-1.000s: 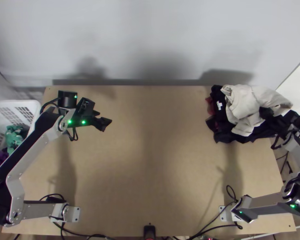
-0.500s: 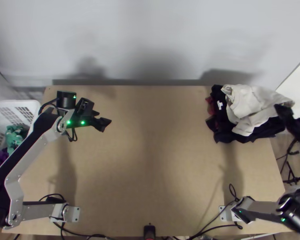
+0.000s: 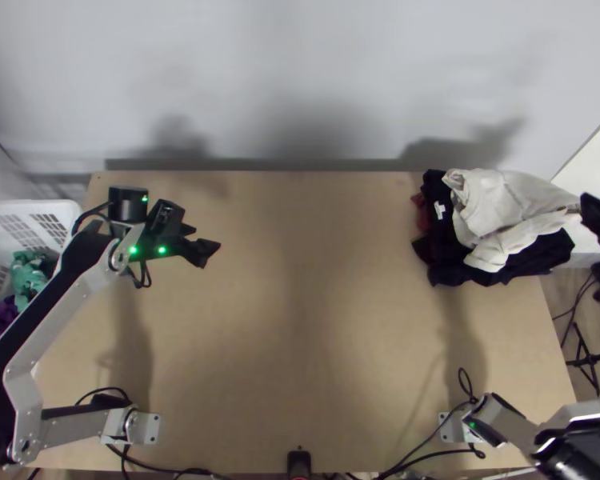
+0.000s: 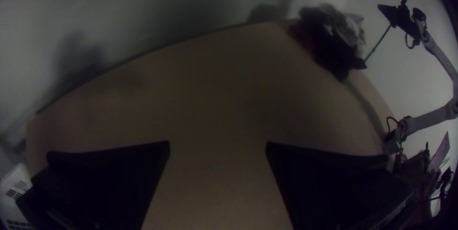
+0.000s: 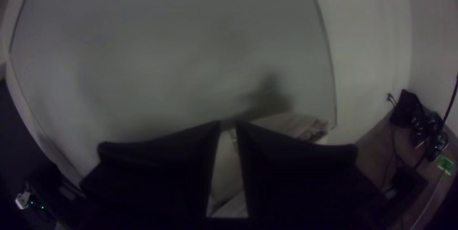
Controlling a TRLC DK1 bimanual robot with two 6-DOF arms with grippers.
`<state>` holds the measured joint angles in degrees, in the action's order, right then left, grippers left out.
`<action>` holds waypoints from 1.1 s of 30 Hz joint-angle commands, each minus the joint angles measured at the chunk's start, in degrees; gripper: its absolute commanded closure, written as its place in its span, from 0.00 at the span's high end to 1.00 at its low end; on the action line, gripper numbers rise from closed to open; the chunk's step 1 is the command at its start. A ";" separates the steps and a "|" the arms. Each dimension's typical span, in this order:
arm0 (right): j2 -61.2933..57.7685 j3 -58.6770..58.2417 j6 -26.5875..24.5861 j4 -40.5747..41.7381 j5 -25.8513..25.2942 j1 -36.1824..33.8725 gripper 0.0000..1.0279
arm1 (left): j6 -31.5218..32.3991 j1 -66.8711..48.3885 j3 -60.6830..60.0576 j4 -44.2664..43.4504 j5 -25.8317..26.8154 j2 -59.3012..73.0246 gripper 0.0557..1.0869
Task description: Fold the t-shirt
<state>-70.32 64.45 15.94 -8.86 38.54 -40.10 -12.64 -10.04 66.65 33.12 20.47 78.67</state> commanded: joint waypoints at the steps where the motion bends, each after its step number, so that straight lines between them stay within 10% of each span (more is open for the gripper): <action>1: -9.22 5.87 -4.17 4.20 -6.46 11.62 0.03 | 0.43 0.99 -2.93 0.01 -0.87 -3.79 0.95; 23: -38.57 1.21 -30.89 25.39 -21.05 28.49 0.03 | 1.22 3.80 -13.92 -1.75 -4.56 -15.83 0.95; 33: -39.54 -3.01 -32.20 27.67 -22.46 27.88 0.09 | 1.57 4.86 -15.24 -1.31 -5.09 -18.82 0.95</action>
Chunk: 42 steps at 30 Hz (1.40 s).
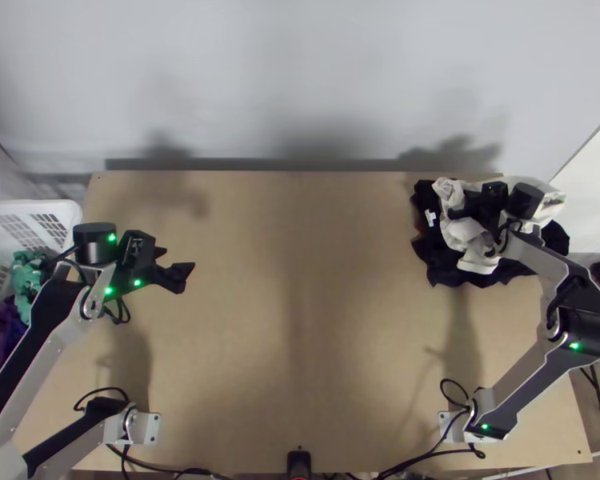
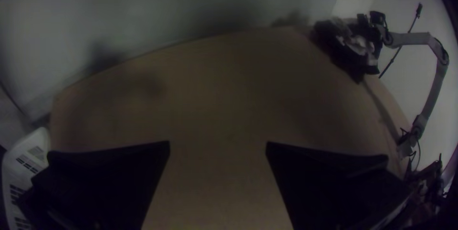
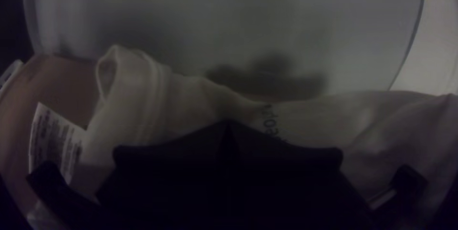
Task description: Fold the t-shirt
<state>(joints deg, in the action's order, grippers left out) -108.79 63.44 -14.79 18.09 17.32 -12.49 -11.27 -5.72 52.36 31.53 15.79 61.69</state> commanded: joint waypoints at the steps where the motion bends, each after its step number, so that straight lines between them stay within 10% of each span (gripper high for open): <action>1: -0.98 -1.65 -1.47 0.72 -1.24 0.01 0.13 | 0.11 0.53 -0.94 0.38 -0.50 -1.93 0.95; 7: 0.78 -0.77 0.20 -0.24 -1.06 -2.19 0.59 | 0.11 0.71 -0.94 0.90 -0.59 -2.45 0.95; 9: 1.48 -0.69 1.51 -1.12 -0.62 -2.71 0.96 | -0.33 0.79 -1.29 0.99 -0.59 -2.54 0.95; 27: 11.50 -2.44 8.19 -4.99 3.07 -3.42 0.96 | -2.88 1.85 -2.08 2.49 -0.59 -4.47 0.95; 34: 11.06 -3.15 8.37 -4.46 3.16 -3.59 0.47 | -4.11 2.64 -2.17 3.19 -0.59 -5.18 0.95; 35: 11.23 -3.23 8.37 -4.38 3.16 -3.50 0.50 | -4.20 2.73 -2.17 3.28 -0.59 -5.18 0.95; 37: 11.76 -3.32 8.28 -4.38 3.16 -3.50 0.95 | -4.20 2.73 -1.91 3.36 -0.59 -5.18 0.95; 42: 16.42 -3.41 8.72 -5.87 3.07 -3.50 0.97 | -4.20 2.73 -1.03 4.15 -0.59 -5.27 0.95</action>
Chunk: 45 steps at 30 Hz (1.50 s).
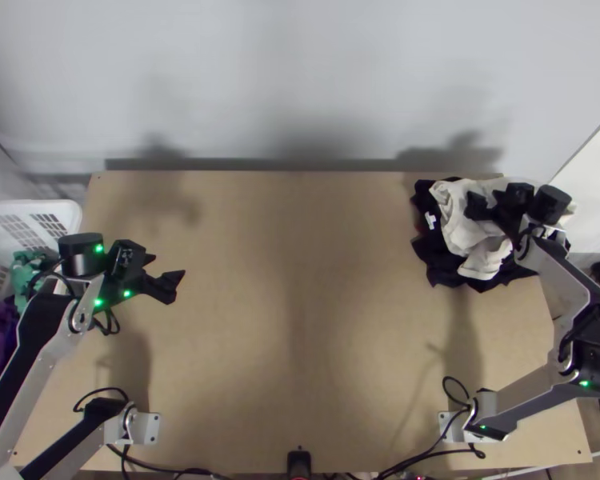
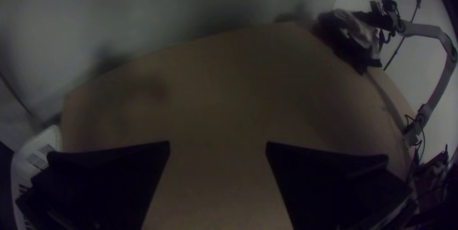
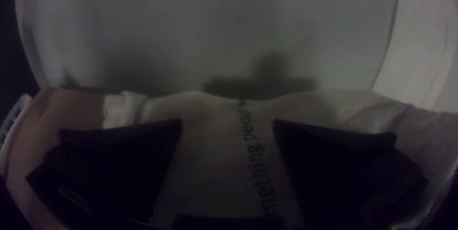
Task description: Fold the t-shirt
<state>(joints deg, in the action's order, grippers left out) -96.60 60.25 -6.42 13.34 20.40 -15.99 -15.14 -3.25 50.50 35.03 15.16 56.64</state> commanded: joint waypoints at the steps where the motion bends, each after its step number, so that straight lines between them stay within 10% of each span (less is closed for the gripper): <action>1: 5.89 -0.13 0.35 -2.09 -0.01 -0.10 0.97 | -0.33 0.26 1.18 0.92 0.05 -0.13 0.95; 31: 96.95 -41.79 -12.48 -16.60 -16.45 0.08 0.97 | -1.30 -2.03 -24.75 -19.56 -1.10 -35.37 0.95; 45: 97.04 -48.47 -9.23 -18.27 -17.33 0.43 0.96 | -10.26 -0.01 -41.71 -24.30 -0.92 -51.11 0.95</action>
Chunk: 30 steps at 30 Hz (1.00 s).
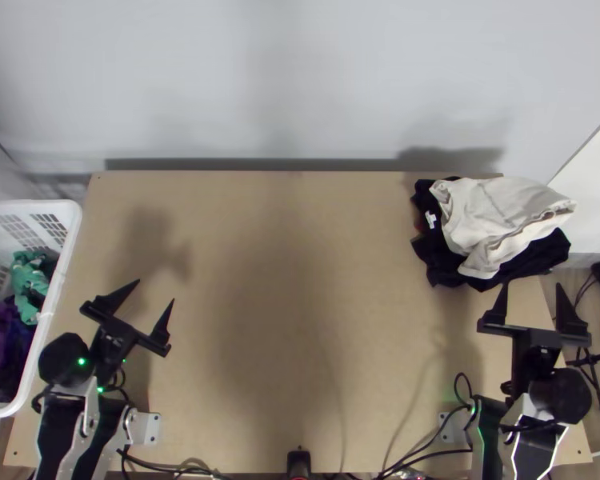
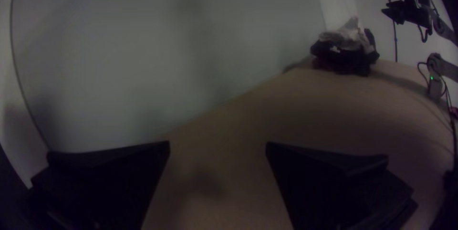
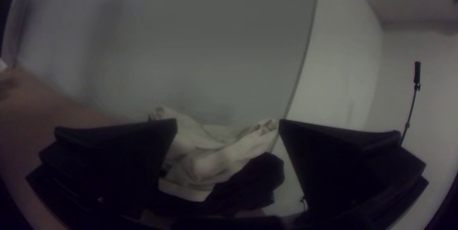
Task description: Fold the t-shirt
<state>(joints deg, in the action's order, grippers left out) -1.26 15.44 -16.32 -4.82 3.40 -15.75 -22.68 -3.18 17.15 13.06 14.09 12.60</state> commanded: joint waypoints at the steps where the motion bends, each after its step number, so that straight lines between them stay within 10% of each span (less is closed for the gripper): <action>1: 1.70 -4.46 0.58 -0.10 -0.32 0.19 0.96 | -2.72 -0.25 -9.50 -2.34 0.15 -8.82 0.95; 30: 1.34 -10.17 -12.25 -12.49 2.84 3.00 0.96 | -5.80 1.60 -12.58 4.96 0.06 -12.69 0.95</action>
<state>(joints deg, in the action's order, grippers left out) 0.30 5.48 -26.79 -15.20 4.97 -13.15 -28.14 -1.83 4.82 16.88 14.24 0.03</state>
